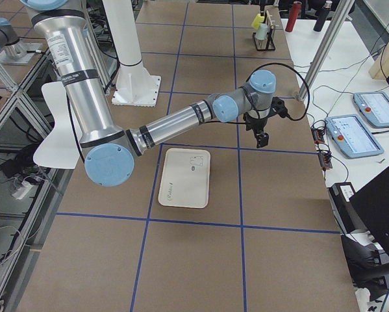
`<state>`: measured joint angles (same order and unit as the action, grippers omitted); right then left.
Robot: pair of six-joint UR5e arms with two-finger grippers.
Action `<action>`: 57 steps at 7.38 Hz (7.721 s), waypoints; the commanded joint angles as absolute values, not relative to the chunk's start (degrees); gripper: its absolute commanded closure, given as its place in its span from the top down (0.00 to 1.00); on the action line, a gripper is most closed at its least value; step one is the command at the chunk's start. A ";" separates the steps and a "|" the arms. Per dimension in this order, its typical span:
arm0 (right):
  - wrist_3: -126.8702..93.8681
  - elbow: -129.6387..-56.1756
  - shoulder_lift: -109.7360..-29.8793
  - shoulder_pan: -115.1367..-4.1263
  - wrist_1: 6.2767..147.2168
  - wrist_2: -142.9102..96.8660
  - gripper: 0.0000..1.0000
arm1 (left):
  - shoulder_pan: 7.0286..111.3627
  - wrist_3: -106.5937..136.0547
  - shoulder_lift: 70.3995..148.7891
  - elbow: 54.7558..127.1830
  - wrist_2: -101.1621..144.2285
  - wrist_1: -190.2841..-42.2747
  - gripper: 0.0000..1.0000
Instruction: Left arm grabs green cup and hands to right arm on tray
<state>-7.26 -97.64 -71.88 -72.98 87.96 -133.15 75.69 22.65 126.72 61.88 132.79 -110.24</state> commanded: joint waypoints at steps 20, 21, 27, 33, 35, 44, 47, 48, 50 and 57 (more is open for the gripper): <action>-8.00 -98.00 -71.46 -72.51 87.98 -133.24 1.00 | 69.96 26.63 130.17 57.22 125.33 -106.44 0.78; -8.09 -98.00 -71.46 -72.51 87.98 -133.24 1.00 | 69.96 26.63 130.17 57.30 125.33 -106.44 0.78; -8.52 -98.09 -71.46 -72.51 87.98 -133.24 1.00 | 71.54 26.54 130.25 58.27 125.68 -106.26 0.00; -8.61 -98.35 -71.46 -72.60 87.98 -133.33 1.00 | 75.75 26.54 127.98 68.26 134.55 -103.11 0.00; -8.61 -98.26 -71.46 -72.51 87.98 -133.33 1.00 | 78.12 26.54 126.74 73.54 137.45 -100.99 0.00; -47.74 -98.17 -67.77 -65.49 63.33 -133.59 1.00 | 76.82 62.31 124.37 81.48 144.46 -119.02 0.00; -63.41 -98.35 -67.50 -63.90 50.23 -133.77 1.00 | 75.68 82.99 122.08 81.74 150.28 -137.14 0.00; -67.46 -98.26 -67.50 -63.72 45.75 -134.81 1.00 | 74.54 90.19 121.99 82.26 150.64 -142.50 0.00; -80.00 -98.96 -66.45 -62.24 37.40 -135.26 1.00 | 72.60 102.95 121.91 84.10 150.64 -151.92 0.00; -104.58 -100.10 -66.18 -46.35 4.79 -117.38 1.00 | 61.28 128.62 116.46 96.14 150.73 -168.98 0.00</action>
